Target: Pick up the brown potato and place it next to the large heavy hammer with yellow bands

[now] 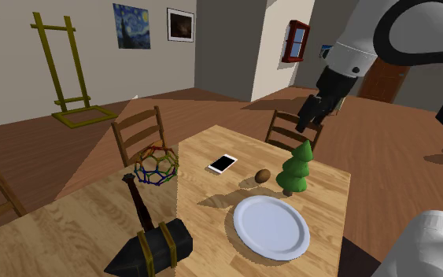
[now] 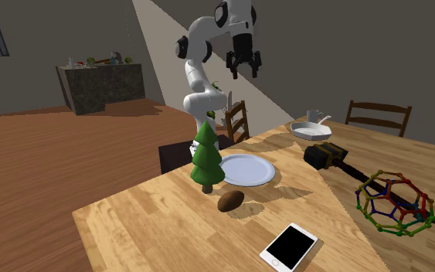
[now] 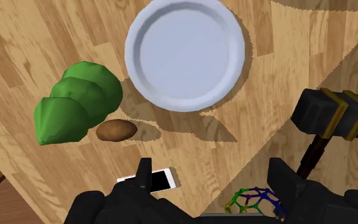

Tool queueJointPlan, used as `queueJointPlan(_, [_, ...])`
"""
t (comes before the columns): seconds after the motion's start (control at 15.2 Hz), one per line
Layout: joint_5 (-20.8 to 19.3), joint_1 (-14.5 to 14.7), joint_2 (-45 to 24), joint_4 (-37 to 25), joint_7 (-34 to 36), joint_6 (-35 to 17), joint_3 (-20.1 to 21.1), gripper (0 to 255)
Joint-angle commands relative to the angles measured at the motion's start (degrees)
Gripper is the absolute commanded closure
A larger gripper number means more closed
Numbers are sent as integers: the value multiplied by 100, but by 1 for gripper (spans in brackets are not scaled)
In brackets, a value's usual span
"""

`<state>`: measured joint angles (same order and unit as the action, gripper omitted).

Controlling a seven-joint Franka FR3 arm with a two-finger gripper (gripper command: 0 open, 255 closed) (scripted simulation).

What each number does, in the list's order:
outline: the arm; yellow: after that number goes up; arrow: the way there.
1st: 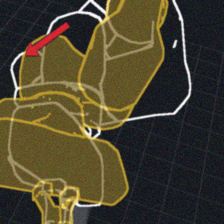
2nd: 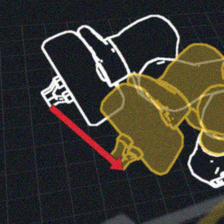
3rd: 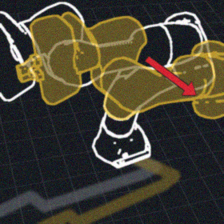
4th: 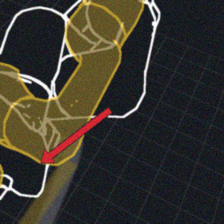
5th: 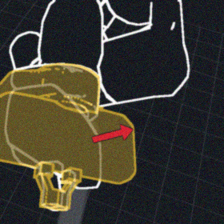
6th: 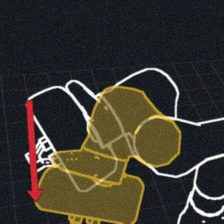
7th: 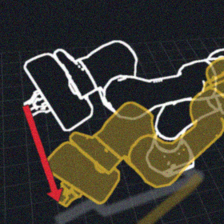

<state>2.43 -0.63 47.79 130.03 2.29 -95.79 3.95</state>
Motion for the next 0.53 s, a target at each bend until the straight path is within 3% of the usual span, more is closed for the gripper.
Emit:
queueJointPlan(0.0, [0, 0, 0, 0, 0, 0, 0, 0])
queueJointPlan(0.46, [-22, -550, -733, 603, 1298, -1330, 459, 0])
